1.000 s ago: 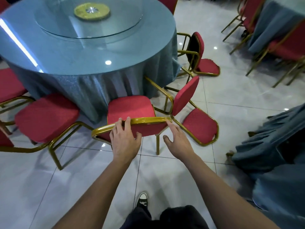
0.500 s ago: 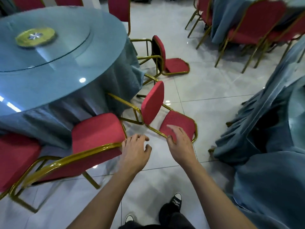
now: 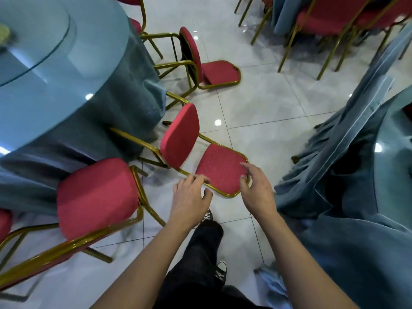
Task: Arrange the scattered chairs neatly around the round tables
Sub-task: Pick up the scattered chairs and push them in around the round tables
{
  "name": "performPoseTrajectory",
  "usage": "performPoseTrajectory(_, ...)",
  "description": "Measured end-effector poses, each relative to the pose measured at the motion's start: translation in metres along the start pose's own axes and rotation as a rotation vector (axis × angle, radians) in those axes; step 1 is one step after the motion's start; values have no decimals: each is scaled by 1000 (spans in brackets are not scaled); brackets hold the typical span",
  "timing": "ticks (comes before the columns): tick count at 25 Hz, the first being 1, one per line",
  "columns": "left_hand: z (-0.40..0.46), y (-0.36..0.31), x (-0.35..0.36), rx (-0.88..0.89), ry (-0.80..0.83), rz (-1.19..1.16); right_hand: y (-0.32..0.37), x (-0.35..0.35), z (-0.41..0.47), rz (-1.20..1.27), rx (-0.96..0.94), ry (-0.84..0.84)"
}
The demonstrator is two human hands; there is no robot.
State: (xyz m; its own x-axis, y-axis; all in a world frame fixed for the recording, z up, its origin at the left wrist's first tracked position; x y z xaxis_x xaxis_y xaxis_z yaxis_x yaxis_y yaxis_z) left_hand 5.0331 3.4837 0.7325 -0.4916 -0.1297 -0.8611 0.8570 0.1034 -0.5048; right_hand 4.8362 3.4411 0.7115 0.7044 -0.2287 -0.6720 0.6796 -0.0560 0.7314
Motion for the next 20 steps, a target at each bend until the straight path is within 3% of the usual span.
performPoseTrajectory(12,167,-8,175,-9,190,-41,-142,72,174,-133,232,79)
performPoseTrajectory(16,187,18,279,-9,236,-36,-249,136,195,-128,351,76)
performPoseTrajectory(20,188,66,430,-9,364,-2,-383,231,192,-140,435,121)
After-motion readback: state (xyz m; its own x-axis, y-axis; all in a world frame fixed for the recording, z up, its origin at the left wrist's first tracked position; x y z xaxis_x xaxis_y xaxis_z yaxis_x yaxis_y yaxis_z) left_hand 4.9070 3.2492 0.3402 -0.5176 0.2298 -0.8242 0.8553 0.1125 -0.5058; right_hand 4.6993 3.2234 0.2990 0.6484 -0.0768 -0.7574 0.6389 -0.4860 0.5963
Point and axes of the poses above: each hand's wrist, its own z-axis towards the middle knuckle, its own x-axis out of the palm, y = z × x, the point moved 10 cm from there along z, towards the middle knuckle, and after that the axes turned 13 degrees about -y, right-handed, at the moved point
